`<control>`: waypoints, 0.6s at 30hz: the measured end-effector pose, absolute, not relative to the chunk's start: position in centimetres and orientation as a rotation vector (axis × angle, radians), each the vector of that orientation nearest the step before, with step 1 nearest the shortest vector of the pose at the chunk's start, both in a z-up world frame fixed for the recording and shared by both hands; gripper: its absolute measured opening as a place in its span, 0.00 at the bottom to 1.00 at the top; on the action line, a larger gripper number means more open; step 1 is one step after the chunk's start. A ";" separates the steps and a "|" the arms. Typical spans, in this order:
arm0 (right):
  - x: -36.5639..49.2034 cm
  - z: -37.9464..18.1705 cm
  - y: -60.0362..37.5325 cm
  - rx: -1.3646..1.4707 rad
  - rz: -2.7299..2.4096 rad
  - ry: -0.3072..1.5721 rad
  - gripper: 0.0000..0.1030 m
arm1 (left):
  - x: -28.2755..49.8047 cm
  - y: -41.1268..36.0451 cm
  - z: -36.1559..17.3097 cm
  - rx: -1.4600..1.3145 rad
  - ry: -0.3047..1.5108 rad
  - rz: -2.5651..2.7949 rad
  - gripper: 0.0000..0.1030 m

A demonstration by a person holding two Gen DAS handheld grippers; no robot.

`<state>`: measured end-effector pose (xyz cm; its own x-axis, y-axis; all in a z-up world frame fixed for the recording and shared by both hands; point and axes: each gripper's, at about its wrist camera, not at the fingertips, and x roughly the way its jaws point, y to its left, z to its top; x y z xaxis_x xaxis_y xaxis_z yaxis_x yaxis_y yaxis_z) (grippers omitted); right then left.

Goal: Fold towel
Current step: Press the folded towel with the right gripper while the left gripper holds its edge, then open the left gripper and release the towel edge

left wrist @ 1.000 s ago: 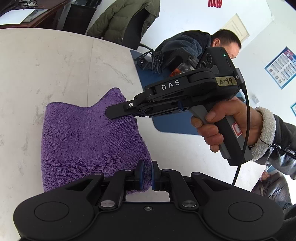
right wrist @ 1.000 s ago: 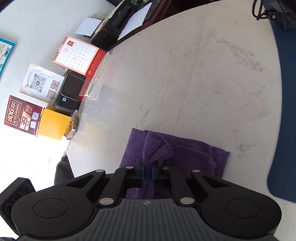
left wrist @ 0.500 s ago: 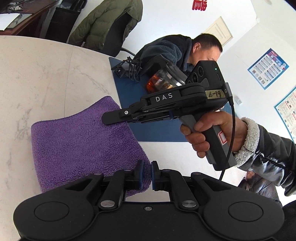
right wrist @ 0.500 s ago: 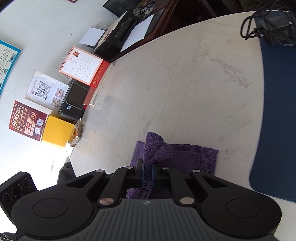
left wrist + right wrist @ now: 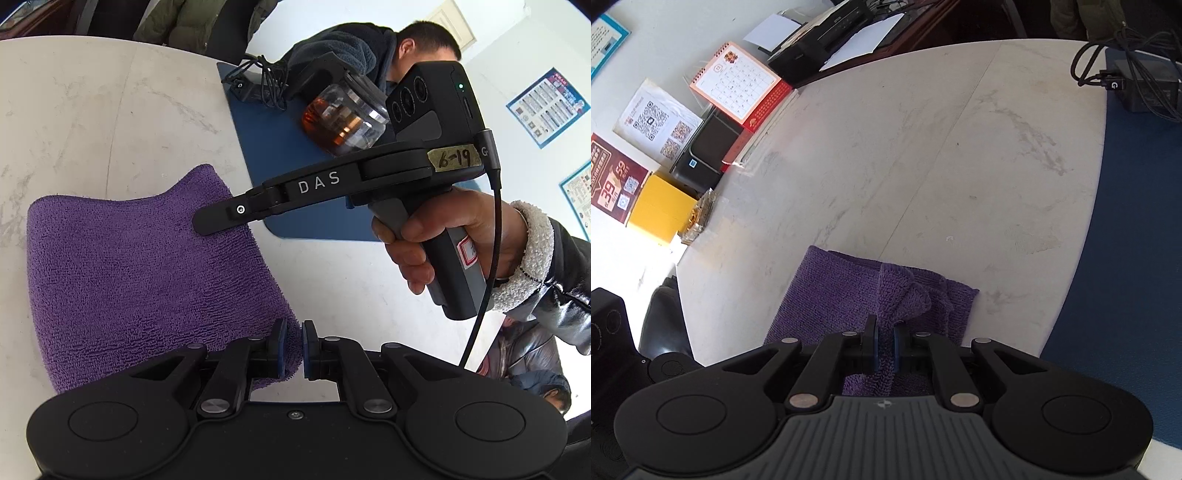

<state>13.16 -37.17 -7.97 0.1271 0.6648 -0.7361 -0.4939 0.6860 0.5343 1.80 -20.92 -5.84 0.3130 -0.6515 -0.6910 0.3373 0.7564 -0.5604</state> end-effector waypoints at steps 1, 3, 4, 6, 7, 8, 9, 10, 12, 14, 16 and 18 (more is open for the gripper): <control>13.1 -7.9 -37.1 0.159 0.850 1.165 0.09 | 1.9 -21.0 -5.9 -0.339 1.068 -0.668 0.04; 12.9 -7.9 -37.0 0.126 0.852 1.153 0.09 | 2.0 -21.1 -6.0 -0.341 1.067 -0.668 0.04; 12.8 -7.8 -36.9 0.109 0.852 1.146 0.09 | 2.0 -21.2 -6.2 -0.340 1.067 -0.667 0.04; 12.6 -7.9 -36.9 0.086 0.852 1.137 0.09 | 2.0 -21.5 -6.5 -0.322 1.069 -0.656 0.04; 12.4 -8.0 -36.8 0.066 0.851 1.128 0.09 | 1.9 -21.7 -6.7 -0.304 1.070 -0.646 0.04; 12.3 -8.0 -36.7 0.052 0.851 1.122 0.09 | 1.8 -22.0 -6.9 -0.288 1.071 -0.639 0.04; 12.1 -8.1 -36.6 0.041 0.850 1.118 0.09 | 1.6 -22.2 -7.1 -0.276 1.070 -0.635 0.04; 11.9 -8.3 -36.6 0.030 0.850 1.113 0.09 | 1.4 -22.4 -7.1 -0.260 1.064 -0.630 0.04; 11.6 -8.3 -36.4 -0.001 0.849 1.101 0.09 | 1.0 -22.8 -7.3 -0.235 1.051 -0.620 0.04; 11.1 -8.3 -36.3 -0.041 0.849 1.081 0.09 | 0.8 -22.9 -7.5 -0.237 1.045 -0.614 0.04; 10.9 -8.2 -36.2 -0.064 0.852 1.071 0.09 | 0.6 -23.1 -7.7 -0.243 1.035 -0.608 0.05; 10.7 -8.1 -36.1 -0.088 0.853 1.059 0.09 | 0.4 -23.1 -7.8 -0.244 1.022 -0.603 0.05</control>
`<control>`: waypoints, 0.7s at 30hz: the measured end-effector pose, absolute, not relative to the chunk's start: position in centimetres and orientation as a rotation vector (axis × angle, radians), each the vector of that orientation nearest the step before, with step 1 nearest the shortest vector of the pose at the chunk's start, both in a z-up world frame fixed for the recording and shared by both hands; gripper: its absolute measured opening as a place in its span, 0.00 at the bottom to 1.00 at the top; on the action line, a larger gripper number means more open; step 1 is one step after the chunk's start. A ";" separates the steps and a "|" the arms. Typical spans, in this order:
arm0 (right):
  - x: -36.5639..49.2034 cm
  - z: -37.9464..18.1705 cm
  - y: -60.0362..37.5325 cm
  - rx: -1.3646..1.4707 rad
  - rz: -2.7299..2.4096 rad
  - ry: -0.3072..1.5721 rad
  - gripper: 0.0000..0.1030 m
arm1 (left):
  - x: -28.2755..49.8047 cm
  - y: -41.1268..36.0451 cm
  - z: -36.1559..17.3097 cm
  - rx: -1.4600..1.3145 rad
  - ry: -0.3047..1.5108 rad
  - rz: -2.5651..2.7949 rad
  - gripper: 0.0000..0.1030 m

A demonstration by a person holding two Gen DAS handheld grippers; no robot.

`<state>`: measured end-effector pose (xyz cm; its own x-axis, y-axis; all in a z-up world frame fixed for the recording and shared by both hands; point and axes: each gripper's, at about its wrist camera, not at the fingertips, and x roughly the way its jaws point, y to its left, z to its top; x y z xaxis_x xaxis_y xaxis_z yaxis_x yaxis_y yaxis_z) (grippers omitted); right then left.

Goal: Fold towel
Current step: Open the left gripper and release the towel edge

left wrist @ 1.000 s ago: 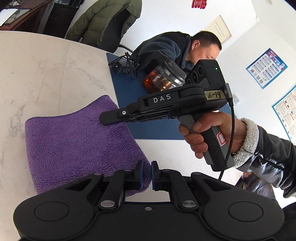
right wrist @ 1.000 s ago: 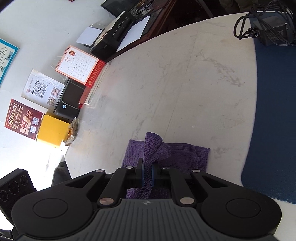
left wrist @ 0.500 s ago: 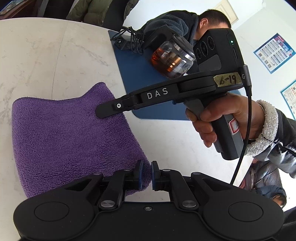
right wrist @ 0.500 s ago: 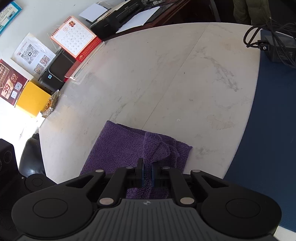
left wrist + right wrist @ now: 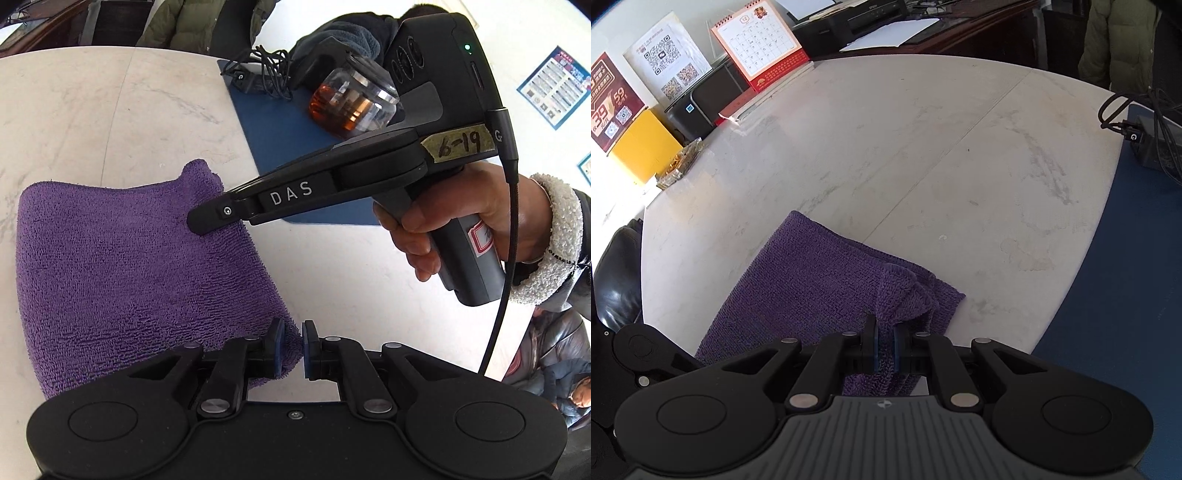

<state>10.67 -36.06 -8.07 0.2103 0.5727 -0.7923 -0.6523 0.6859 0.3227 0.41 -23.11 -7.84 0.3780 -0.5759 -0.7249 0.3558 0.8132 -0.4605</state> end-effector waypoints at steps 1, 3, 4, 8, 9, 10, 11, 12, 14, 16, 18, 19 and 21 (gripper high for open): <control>10.4 -8.0 -35.9 -0.113 0.854 1.044 0.10 | 0.3 -23.1 -7.9 -0.242 1.013 -0.598 0.05; 10.2 -8.0 -35.8 -0.137 0.854 1.030 0.11 | -0.1 -23.2 -7.9 -0.234 0.989 -0.582 0.05; 10.1 -7.9 -35.7 -0.148 0.851 1.020 0.11 | -0.3 -23.4 -7.8 -0.226 0.979 -0.578 0.05; 9.4 -7.8 -35.4 -0.206 0.847 0.979 0.16 | -1.2 -24.2 -7.6 -0.167 0.944 -0.573 0.06; 9.2 -7.8 -35.4 -0.218 0.847 0.969 0.19 | -1.4 -24.5 -7.5 -0.151 0.938 -0.575 0.06; 9.1 -7.7 -35.4 -0.230 0.846 0.959 0.20 | -1.5 -24.7 -7.5 -0.144 0.934 -0.576 0.06; 9.0 -7.7 -35.5 -0.235 0.845 0.951 0.23 | -1.6 -24.8 -7.5 -0.145 0.932 -0.580 0.06; 8.9 -7.6 -35.6 -0.242 0.844 0.941 0.26 | -1.7 -24.9 -7.5 -0.148 0.929 -0.586 0.06; 8.7 -7.3 -35.7 -0.258 0.834 0.913 0.29 | -2.0 -25.1 -7.4 -0.151 0.915 -0.593 0.06; 8.5 -6.8 -35.9 -0.286 0.817 0.871 0.31 | -2.5 -25.4 -7.0 -0.150 0.886 -0.607 0.07; 8.1 -6.2 -36.2 -0.310 0.799 0.818 0.31 | -3.0 -25.5 -6.6 -0.141 0.871 -0.627 0.07; 7.9 -5.8 -36.4 -0.316 0.792 0.795 0.31 | -3.4 -25.6 -6.2 -0.132 0.858 -0.631 0.07; 7.1 -4.5 -37.0 -0.311 0.775 0.730 0.31 | -4.5 -25.1 -5.3 -0.108 0.825 -0.636 0.07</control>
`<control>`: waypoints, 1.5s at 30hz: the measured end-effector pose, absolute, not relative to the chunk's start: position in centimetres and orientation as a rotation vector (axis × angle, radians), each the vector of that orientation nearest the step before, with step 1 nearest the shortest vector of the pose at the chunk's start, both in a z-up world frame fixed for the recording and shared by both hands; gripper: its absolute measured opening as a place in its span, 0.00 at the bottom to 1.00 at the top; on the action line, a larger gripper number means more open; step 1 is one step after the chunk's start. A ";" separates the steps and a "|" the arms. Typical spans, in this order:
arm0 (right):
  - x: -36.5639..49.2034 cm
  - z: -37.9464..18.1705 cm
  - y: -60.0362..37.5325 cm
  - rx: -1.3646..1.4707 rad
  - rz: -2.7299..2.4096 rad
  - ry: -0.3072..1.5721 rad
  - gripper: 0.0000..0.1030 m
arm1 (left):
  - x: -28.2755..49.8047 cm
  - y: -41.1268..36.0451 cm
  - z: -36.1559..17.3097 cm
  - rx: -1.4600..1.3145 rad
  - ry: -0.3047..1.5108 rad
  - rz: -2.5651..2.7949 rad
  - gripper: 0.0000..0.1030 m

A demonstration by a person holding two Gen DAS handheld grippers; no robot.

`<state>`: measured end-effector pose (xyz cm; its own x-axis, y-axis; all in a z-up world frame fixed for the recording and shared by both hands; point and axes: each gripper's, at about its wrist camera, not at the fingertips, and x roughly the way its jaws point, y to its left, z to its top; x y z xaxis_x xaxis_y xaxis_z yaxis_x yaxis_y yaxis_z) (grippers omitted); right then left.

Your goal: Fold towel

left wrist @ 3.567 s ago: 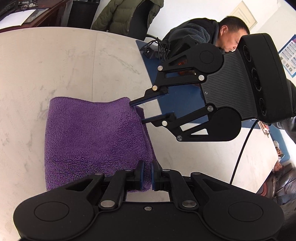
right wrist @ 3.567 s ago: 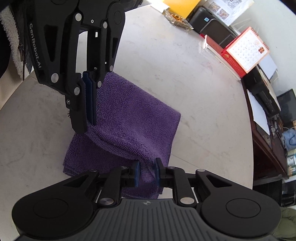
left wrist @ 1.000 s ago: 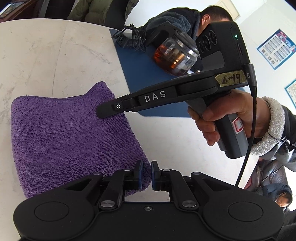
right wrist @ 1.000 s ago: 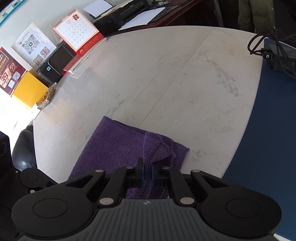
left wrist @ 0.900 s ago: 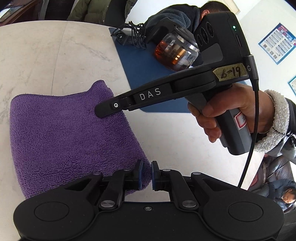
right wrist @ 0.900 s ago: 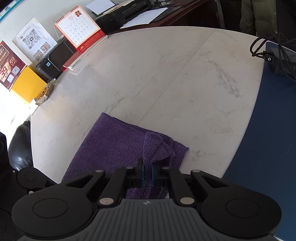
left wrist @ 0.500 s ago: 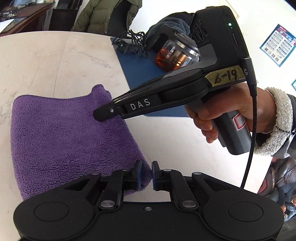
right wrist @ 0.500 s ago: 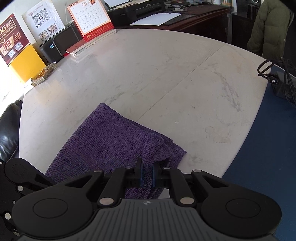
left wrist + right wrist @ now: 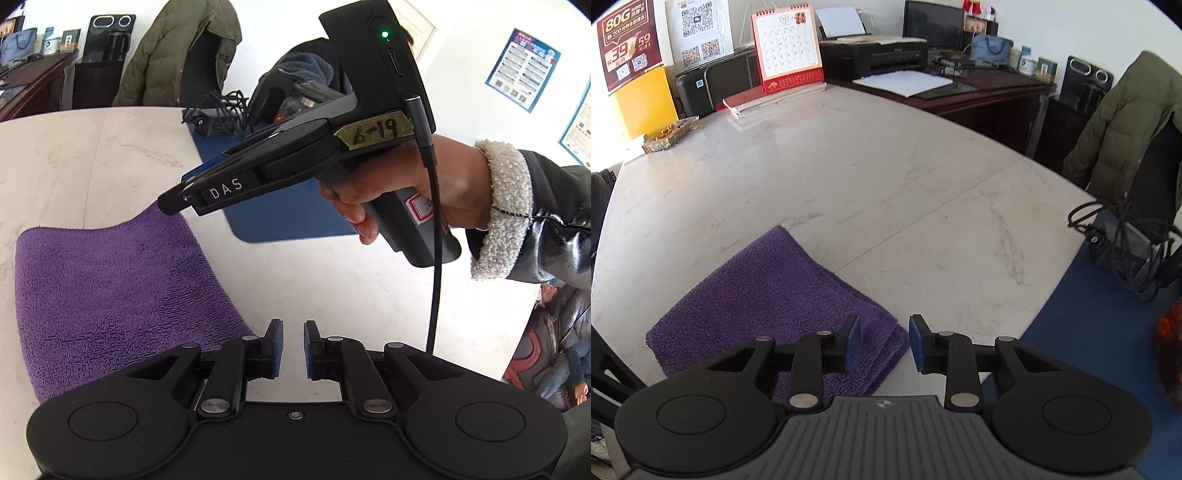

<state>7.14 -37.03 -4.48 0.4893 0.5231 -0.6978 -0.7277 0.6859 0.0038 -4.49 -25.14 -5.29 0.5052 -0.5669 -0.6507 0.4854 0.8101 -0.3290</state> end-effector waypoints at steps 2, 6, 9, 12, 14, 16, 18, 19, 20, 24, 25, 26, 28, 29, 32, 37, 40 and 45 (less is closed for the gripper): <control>6.4 -3.4 -37.7 -0.283 0.772 0.697 0.31 | -5.4 -24.1 -4.5 -0.081 0.787 -0.614 0.12; 3.7 -2.9 -38.5 -0.243 0.793 0.681 0.31 | -5.9 -20.4 -4.0 -0.050 0.762 -0.459 0.12; 1.1 -4.1 -37.1 -0.314 0.846 0.690 0.31 | -4.6 -18.2 -4.7 -0.060 0.791 -0.366 0.12; -0.4 -5.4 -35.4 -0.353 0.908 0.711 0.30 | -3.6 -17.6 -5.5 -0.058 0.823 -0.350 0.12; -0.9 -6.1 -34.6 -0.383 0.925 0.721 0.30 | -3.3 -17.5 -6.4 -0.053 0.857 -0.346 0.12; -1.1 -7.4 -33.8 -0.425 0.927 0.746 0.30 | -3.3 -17.2 -7.7 -0.034 0.875 -0.338 0.13; -1.2 -8.4 -33.7 -0.436 0.928 0.745 0.30 | -3.6 -17.0 -8.1 -0.014 0.864 -0.345 0.15; -1.3 -8.6 -33.8 -0.435 0.931 0.736 0.30 | -3.7 -17.0 -8.0 -0.001 0.859 -0.350 0.16; -1.3 -8.6 -33.8 -0.433 0.931 0.736 0.30 | -3.6 -17.1 -8.0 0.004 0.859 -0.354 0.16; -1.3 -8.0 -33.7 -0.428 0.917 0.745 0.30 | -4.1 -16.9 -7.2 0.013 0.855 -0.351 0.15; -1.3 -7.7 -33.8 -0.424 0.909 0.739 0.30 | -4.7 -16.8 -6.7 0.024 0.847 -0.361 0.16; -1.4 -7.4 -33.9 -0.418 0.902 0.732 0.30 | -5.2 -16.7 -6.3 0.033 0.842 -0.368 0.16; -1.2 -6.6 -34.7 -0.359 0.860 0.729 0.30 | -6.5 -16.3 -5.9 0.053 0.842 -0.370 0.17; -1.0 -6.1 -35.1 -0.326 0.838 0.729 0.33 | -7.0 -16.1 -5.9 0.057 0.848 -0.362 0.17; 0.3 -5.9 -36.9 -0.175 0.752 0.776 0.40 | -7.4 -15.6 -6.0 0.038 0.851 -0.345 0.17; 3.0 -7.9 -39.0 0.079 0.643 0.895 0.40 | -4.9 -16.4 -5.9 -0.008 0.813 -0.356 0.22; 3.4 -8.8 -38.0 0.071 0.635 0.914 0.40 | -3.1 -16.8 -6.9 -0.014 0.829 -0.362 0.22; 2.6 -9.1 -35.4 -0.057 0.632 0.897 0.42 | -2.7 -15.8 -7.9 0.002 0.842 -0.398 0.22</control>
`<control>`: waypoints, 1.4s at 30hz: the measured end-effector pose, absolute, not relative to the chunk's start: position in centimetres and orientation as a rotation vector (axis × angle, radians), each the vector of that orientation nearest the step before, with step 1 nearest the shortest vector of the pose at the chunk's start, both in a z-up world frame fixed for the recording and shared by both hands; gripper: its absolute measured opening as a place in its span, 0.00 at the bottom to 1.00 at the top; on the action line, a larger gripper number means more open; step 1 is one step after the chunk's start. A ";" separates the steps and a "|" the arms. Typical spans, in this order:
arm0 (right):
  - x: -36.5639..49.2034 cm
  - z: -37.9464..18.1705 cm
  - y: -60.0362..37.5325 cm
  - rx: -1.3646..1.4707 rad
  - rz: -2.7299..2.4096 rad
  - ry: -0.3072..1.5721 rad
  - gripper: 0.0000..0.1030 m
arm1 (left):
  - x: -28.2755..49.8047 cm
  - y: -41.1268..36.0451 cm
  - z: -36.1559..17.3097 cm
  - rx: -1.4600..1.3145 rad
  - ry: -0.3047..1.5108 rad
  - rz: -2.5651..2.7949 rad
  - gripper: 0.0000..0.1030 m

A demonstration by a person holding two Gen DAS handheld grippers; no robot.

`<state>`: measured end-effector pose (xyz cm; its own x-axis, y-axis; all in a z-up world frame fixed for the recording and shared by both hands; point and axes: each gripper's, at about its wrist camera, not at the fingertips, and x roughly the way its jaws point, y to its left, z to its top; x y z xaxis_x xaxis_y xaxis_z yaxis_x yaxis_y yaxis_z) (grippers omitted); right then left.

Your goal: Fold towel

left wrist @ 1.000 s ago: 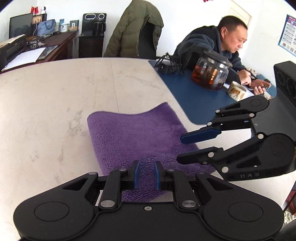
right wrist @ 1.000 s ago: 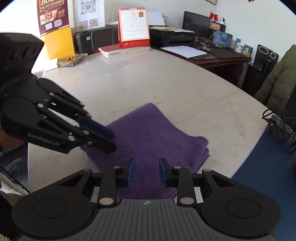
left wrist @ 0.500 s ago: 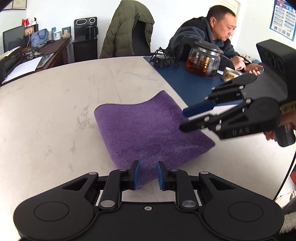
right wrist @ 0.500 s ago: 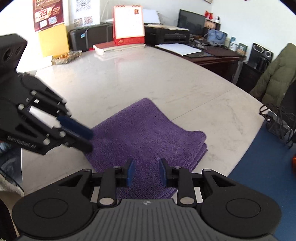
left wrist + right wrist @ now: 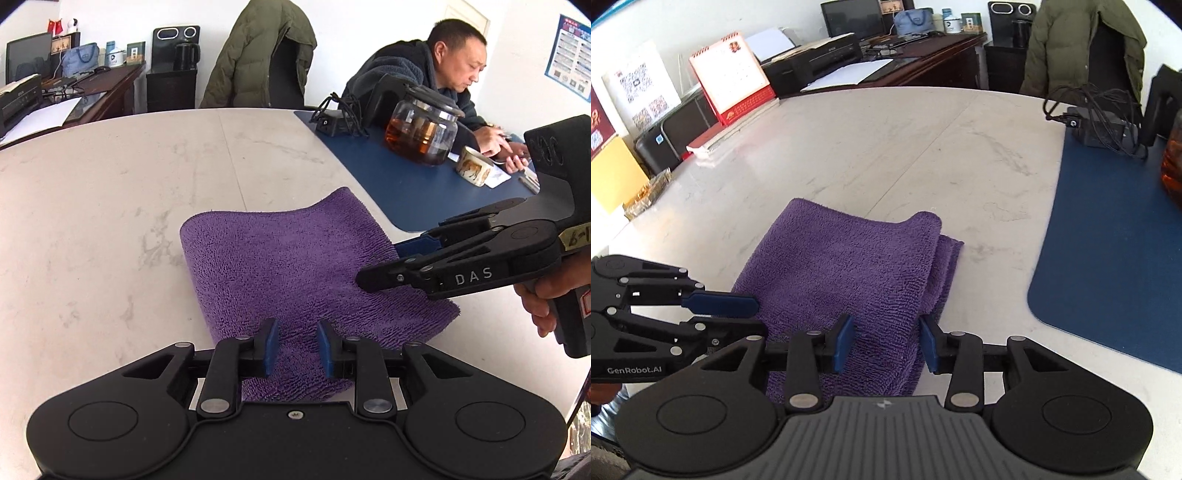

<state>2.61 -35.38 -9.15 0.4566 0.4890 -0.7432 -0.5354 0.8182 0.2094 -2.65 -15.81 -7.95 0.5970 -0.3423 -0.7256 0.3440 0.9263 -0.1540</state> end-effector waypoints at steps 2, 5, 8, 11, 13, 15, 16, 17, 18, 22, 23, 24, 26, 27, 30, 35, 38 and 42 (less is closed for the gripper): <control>2.4 -9.0 -34.7 -0.061 0.632 0.899 0.42 | -2.7 -15.1 -8.0 0.019 0.841 -0.405 0.22; 2.1 -9.0 -32.9 -0.053 0.629 0.905 0.42 | -2.8 -13.0 -7.9 0.022 0.848 -0.415 0.22; 1.9 -8.8 -30.9 -0.046 0.633 0.910 0.42 | -3.0 -10.4 -7.8 0.034 0.856 -0.410 0.23; 1.7 -8.6 -27.1 -0.040 0.651 0.917 0.42 | -3.1 -7.2 -7.5 0.057 0.868 -0.383 0.23; 1.7 -8.6 -25.2 -0.041 0.662 0.917 0.42 | -3.0 -4.9 -7.4 0.067 0.877 -0.365 0.23; 1.7 -8.5 -22.6 -0.042 0.675 0.916 0.42 | -2.8 -2.5 -7.4 0.068 0.885 -0.346 0.23; 1.7 -8.5 -21.2 -0.037 0.680 0.918 0.42 | -2.6 -1.5 -7.4 0.066 0.887 -0.340 0.23; 1.7 -8.5 -20.3 -0.034 0.682 0.920 0.42 | -2.3 -0.2 -7.3 0.061 0.891 -0.332 0.23; 1.8 -8.5 -19.3 -0.036 0.684 0.924 0.42 | -2.0 0.7 -7.3 0.055 0.892 -0.329 0.23; 2.4 -6.7 -17.7 -0.071 0.661 0.915 0.40 | -1.9 3.3 -5.9 0.016 0.867 -0.328 0.23; 2.4 -5.6 -17.9 -0.077 0.658 0.884 0.42 | -2.2 3.6 -5.4 -0.002 0.855 -0.337 0.23; 2.4 -4.1 -17.8 -0.084 0.684 0.846 0.42 | -2.6 3.9 -5.0 -0.025 0.846 -0.348 0.23; 2.5 -2.1 -16.3 -0.124 0.779 0.809 0.42 | -3.3 4.3 -5.0 -0.088 0.853 -0.370 0.24; 2.6 -1.2 -15.5 -0.145 0.828 0.793 0.42 | -3.6 4.4 -5.2 -0.119 0.863 -0.377 0.24; 3.2 -1.4 -10.4 -0.225 1.005 0.808 0.39 | -4.2 4.9 -6.9 -0.193 0.916 -0.364 0.24; 5.1 -4.7 -6.5 -0.208 1.144 0.895 0.29 | -4.8 6.1 -8.3 -0.319 0.904 -0.322 0.25; 5.8 -6.4 -5.8 -0.256 1.218 0.953 0.18 | -5.1 6.5 -8.4 -0.350 0.899 -0.307 0.25; 8.3 -7.2 -6.3 -0.339 1.243 0.898 0.03 | -5.5 6.4 -8.2 -0.327 0.901 -0.298 0.25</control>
